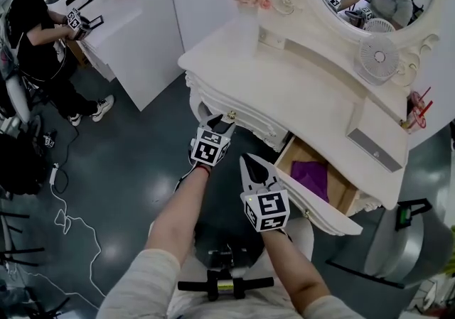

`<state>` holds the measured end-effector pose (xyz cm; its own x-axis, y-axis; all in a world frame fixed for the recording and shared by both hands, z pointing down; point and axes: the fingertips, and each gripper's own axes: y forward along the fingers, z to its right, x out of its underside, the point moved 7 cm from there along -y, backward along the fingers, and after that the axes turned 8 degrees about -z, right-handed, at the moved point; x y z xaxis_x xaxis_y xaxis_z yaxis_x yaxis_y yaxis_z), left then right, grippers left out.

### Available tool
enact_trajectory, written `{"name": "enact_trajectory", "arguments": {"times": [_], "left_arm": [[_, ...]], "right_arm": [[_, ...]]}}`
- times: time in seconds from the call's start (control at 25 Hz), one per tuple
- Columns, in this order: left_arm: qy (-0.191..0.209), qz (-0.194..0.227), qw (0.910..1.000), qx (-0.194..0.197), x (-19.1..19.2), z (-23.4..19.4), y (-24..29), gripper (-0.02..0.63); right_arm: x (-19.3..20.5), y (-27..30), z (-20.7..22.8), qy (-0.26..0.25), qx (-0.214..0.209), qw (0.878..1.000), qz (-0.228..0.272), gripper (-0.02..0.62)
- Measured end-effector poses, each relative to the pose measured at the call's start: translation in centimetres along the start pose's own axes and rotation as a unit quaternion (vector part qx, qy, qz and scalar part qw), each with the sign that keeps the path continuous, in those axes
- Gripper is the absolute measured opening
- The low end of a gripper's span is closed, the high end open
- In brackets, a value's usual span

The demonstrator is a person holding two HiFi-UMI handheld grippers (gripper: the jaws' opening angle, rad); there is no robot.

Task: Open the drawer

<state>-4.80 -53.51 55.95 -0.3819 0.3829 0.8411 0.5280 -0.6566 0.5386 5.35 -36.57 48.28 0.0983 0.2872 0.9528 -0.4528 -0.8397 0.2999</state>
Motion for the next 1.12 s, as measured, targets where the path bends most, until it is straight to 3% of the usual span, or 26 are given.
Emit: {"name": "enact_trajectory", "arguments": {"times": [0.56, 0.92, 1.12], "left_arm": [[-0.023, -0.04, 0.9988, -0.016, 0.6, -0.7, 4.3, 0.179], [-0.012, -0.06, 0.9979, -0.02, 0.7, -0.6, 5.8, 0.172], [-0.003, -0.063, 0.9978, -0.022, 0.8, -0.9, 5.8, 0.135]], "right_arm": [[-0.3, -0.6, 0.5, 0.0, 0.0, 1.0, 0.0, 0.011], [-0.8, -1.2, 0.9, -0.003, 0.006, 1.0, 0.003, 0.011], [-0.7, -1.3, 1.1, -0.002, 0.008, 1.0, 0.003, 0.011]]}}
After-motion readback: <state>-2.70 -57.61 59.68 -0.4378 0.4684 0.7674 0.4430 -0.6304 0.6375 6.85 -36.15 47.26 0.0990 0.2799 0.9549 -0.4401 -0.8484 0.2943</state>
